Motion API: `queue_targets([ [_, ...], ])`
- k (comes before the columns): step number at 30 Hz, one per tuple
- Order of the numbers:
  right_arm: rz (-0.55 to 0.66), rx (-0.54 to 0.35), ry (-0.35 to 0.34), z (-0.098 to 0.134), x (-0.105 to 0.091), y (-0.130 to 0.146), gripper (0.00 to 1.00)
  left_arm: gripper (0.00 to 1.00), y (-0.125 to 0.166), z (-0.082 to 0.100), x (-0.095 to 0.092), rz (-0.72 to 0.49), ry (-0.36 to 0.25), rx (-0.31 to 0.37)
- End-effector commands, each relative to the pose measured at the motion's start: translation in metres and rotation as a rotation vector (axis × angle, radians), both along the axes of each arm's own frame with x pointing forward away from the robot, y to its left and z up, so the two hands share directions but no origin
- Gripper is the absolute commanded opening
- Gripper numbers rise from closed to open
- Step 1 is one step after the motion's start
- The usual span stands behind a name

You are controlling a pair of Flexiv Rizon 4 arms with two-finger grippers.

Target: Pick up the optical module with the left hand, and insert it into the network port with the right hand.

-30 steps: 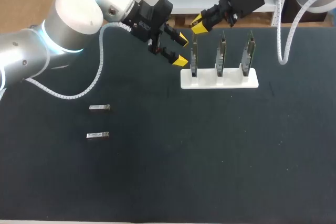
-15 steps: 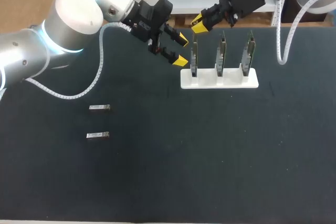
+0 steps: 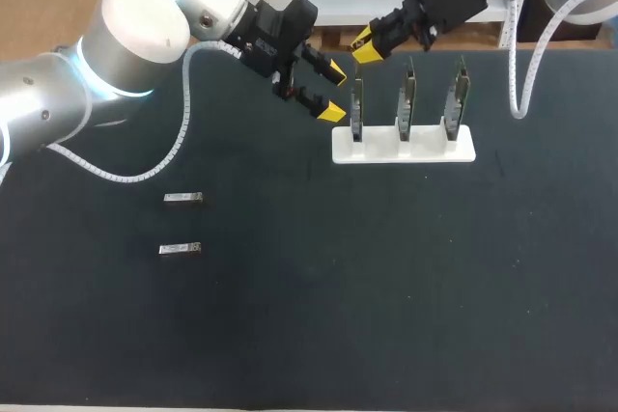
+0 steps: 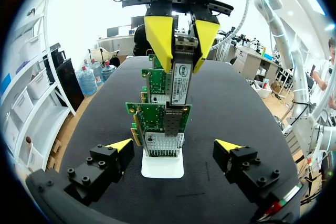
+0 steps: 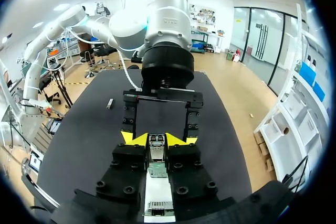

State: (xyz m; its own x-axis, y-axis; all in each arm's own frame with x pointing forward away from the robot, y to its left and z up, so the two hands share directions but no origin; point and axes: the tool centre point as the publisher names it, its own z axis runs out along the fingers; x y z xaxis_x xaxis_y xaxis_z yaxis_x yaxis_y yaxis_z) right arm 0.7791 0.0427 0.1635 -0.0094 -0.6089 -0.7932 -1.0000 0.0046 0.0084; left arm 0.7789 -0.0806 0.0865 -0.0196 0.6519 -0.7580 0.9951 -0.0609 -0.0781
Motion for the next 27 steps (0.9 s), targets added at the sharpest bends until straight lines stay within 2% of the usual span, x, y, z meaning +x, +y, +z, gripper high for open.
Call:
queue_targets([
  [1,-0.003,-0.003,-0.001,-0.0035,-0.0026,0.0004,0.0,1.0,-0.0008,0.001,0.0017,-0.001,0.004,0.006],
  [15,-0.021,0.004,-0.025,0.0022,-0.0018,0.001,0.0,1.0,-0.0008,0.001,0.0017,-0.001,0.004,0.006],
  [27,-0.022,-0.026,-0.024,-0.006,-0.0031,0.0,0.0,1.0,-0.0008,0.001,0.0017,-0.001,0.004,0.006],
])
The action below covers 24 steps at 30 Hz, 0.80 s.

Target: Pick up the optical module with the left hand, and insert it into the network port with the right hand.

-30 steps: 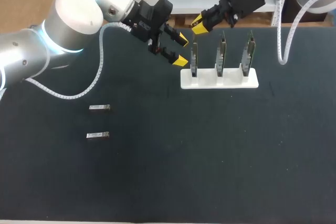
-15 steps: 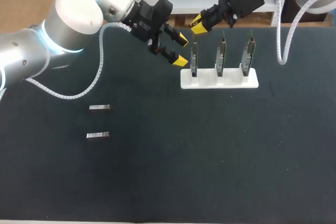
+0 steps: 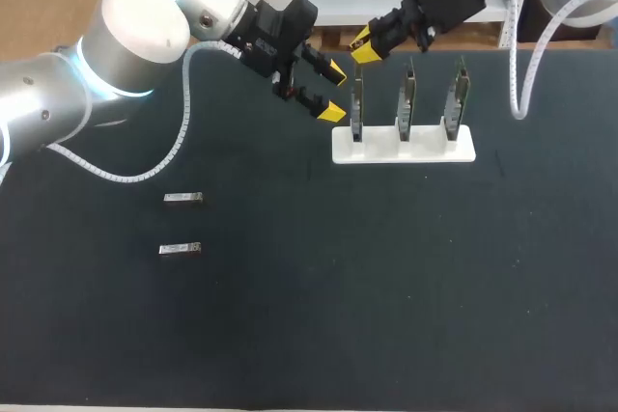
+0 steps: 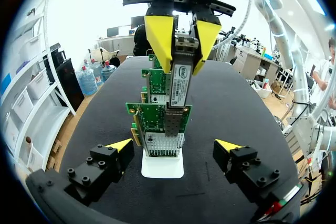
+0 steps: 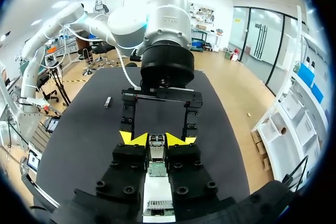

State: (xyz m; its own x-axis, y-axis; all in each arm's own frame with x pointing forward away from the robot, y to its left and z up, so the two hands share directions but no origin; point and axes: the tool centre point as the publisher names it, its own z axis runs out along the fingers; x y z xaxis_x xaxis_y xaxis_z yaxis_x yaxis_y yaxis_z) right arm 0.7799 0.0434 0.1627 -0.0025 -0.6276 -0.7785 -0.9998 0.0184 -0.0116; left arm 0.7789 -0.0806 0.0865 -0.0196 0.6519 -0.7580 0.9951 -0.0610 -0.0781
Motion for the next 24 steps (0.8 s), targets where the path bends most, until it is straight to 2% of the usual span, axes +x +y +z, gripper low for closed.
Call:
queue_targets([
  [1,-0.01,0.001,-0.006,-0.0045,-0.0036,-0.0011,0.0,1.0,-0.0008,0.001,0.0017,-0.001,0.004,0.006],
  [11,-0.012,0.017,-0.021,0.0028,-0.0012,-0.0025,0.0,1.0,-0.0008,0.001,0.0017,-0.001,0.004,0.006],
  [24,-0.011,0.015,-0.007,-0.0029,-0.0022,-0.0014,0.0,1.0,-0.0008,0.001,0.0017,-0.001,0.004,0.006],
])
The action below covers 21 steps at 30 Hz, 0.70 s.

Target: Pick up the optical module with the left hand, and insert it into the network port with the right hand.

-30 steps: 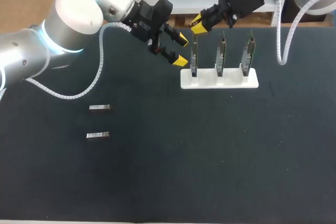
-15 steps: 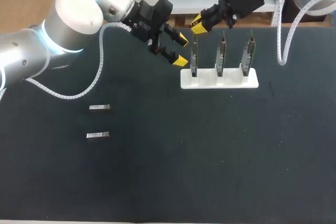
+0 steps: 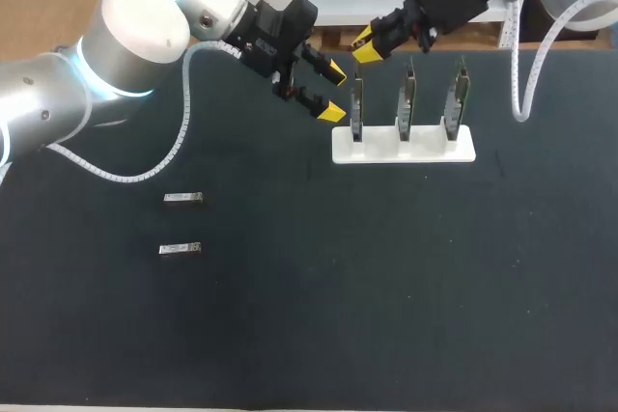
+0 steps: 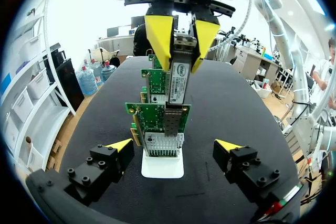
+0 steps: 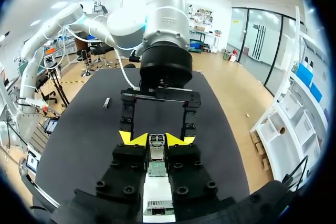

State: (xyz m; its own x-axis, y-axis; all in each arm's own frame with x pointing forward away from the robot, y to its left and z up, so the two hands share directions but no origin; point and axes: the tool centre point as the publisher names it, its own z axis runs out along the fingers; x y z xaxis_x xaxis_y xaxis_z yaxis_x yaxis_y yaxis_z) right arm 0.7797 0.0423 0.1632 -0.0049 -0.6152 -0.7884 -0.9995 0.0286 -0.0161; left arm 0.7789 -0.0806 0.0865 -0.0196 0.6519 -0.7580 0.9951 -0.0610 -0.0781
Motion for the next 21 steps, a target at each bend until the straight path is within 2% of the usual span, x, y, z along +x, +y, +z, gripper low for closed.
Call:
queue_targets([
  [1,-0.001,-0.001,-0.002,-0.0035,-0.0021,-0.0002,0.0,1.0,-0.0008,0.001,0.0017,-0.001,0.004,0.006],
  [11,-0.003,0.007,-0.018,0.0024,-0.0001,-0.0007,0.0,1.0,-0.0008,0.001,0.0017,-0.001,0.004,0.006],
  [21,0.001,-0.003,-0.004,-0.0028,-0.0001,0.0001,0.0,1.0,-0.0008,0.001,0.0017,-0.001,0.004,0.006],
])
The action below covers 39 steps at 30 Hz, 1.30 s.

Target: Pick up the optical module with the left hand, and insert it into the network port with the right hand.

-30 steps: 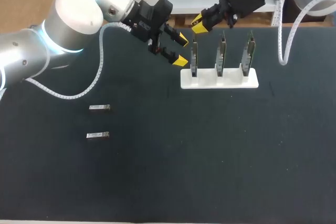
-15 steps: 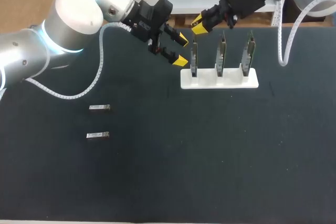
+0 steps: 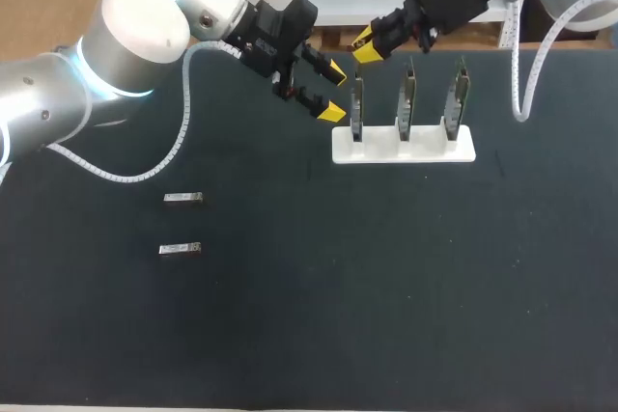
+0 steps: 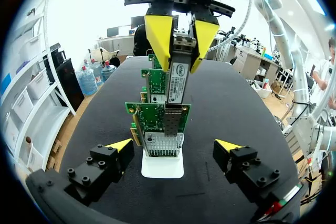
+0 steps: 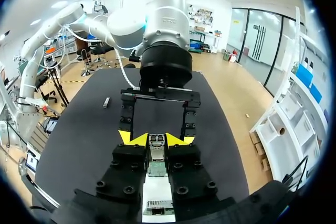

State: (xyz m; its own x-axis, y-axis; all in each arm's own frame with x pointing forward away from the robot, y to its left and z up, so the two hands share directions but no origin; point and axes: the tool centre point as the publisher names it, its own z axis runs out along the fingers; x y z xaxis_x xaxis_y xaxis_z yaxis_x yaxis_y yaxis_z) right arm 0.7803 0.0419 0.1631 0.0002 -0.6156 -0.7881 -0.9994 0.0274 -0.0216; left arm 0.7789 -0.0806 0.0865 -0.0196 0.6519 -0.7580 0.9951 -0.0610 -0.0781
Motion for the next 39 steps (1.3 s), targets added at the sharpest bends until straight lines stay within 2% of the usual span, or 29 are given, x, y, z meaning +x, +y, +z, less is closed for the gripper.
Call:
queue_targets([
  [1,0.001,-0.004,0.003,-0.0029,-0.0007,0.0007,0.0,1.0,-0.0008,0.001,0.0017,-0.001,0.004,0.006],
  [15,0.002,0.004,-0.007,0.0033,0.0009,0.0019,0.0,1.0,-0.0008,0.001,0.0017,-0.001,0.004,0.006],
  [29,0.006,-0.006,0.013,-0.0053,0.0012,0.0024,0.0,1.0,-0.0008,0.001,0.0017,-0.001,0.004,0.006],
  [39,0.008,0.003,-0.006,0.0011,0.0024,0.0021,0.0,1.0,-0.0008,0.001,0.0017,-0.001,0.004,0.006],
])
